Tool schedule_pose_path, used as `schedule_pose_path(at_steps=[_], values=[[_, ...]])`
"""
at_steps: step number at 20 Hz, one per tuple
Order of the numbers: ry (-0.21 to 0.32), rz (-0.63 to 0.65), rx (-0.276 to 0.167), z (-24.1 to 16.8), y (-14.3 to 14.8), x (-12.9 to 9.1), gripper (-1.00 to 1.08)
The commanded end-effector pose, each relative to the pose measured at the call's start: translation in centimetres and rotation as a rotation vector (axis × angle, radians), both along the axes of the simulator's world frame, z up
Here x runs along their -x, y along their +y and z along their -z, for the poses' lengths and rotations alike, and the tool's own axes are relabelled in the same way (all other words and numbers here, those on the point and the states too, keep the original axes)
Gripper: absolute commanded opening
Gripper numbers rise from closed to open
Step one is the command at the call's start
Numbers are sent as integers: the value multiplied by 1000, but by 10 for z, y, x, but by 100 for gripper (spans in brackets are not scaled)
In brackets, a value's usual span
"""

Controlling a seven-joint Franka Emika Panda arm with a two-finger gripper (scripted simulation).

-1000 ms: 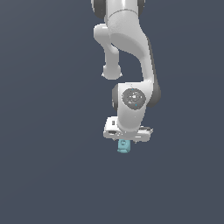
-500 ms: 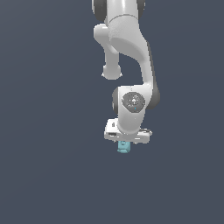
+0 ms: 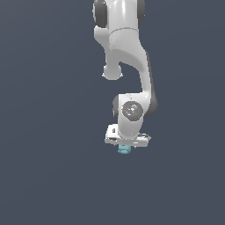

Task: Pick up the object and move it to a goal position.

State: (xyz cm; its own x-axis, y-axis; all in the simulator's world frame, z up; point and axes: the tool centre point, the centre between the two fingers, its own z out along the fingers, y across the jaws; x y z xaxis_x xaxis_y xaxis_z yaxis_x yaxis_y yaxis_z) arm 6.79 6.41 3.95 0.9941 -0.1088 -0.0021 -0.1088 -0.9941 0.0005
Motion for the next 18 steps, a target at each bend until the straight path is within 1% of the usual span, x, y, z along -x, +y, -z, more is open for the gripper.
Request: schedule_pose_path(at_steps=[1, 2, 13, 18], values=[[-2, 0, 0, 0, 0, -1, 100], [-2, 0, 0, 0, 0, -1, -100], [-2, 0, 0, 0, 0, -1, -100], [-2, 0, 0, -3, -3, 3, -100]])
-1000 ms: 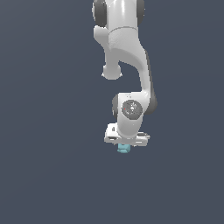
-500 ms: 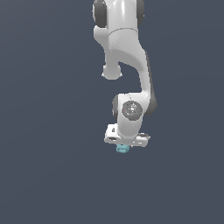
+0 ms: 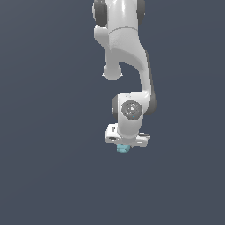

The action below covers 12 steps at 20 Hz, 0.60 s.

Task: Pick up the object and move it to a goal position.

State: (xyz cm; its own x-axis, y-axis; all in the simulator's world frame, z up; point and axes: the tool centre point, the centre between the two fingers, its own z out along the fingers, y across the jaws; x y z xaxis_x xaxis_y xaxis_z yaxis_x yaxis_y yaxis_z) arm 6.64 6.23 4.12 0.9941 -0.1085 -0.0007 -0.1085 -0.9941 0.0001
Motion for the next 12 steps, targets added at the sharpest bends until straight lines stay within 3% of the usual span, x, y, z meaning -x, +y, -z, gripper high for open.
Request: schedule_pose_path(at_steps=[1, 12], values=[[-1, 0, 0, -3, -3, 3, -100], [-1, 0, 0, -29, -32, 36, -100]])
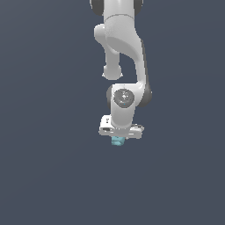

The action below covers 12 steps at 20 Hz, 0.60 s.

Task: Pick up the object and move it to a goal position.

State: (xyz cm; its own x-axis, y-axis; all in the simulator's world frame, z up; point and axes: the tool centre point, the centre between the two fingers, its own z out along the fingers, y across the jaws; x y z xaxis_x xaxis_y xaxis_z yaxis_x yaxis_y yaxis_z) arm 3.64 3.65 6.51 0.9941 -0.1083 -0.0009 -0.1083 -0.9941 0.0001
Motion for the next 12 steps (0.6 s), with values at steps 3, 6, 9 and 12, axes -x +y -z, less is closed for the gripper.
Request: schedule_pose_path(at_steps=[3, 6, 9, 12], values=[[-1, 1, 0, -18, -20, 22, -100], [-1, 1, 0, -32, -35, 39, -100], [-1, 1, 0, -47, -52, 58, -100], [-1, 1, -1, -64, -69, 78, -100]])
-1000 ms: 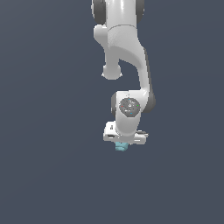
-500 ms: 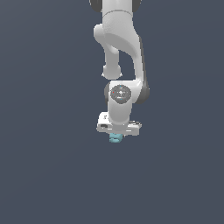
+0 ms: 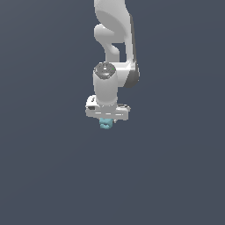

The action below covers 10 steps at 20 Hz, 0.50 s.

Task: Pick up the object and move it to a goal position.

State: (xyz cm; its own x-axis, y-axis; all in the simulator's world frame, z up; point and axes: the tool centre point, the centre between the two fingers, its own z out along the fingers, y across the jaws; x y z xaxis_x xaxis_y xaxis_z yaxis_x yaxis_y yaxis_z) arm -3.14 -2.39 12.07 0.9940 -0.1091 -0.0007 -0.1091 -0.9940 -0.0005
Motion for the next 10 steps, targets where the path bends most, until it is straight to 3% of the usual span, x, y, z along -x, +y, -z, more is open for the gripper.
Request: schedule_pose_path(at_steps=[1, 10], values=[[-1, 0, 0, -14, -15, 17, -100], [-1, 0, -1, -58, -62, 68, -100]])
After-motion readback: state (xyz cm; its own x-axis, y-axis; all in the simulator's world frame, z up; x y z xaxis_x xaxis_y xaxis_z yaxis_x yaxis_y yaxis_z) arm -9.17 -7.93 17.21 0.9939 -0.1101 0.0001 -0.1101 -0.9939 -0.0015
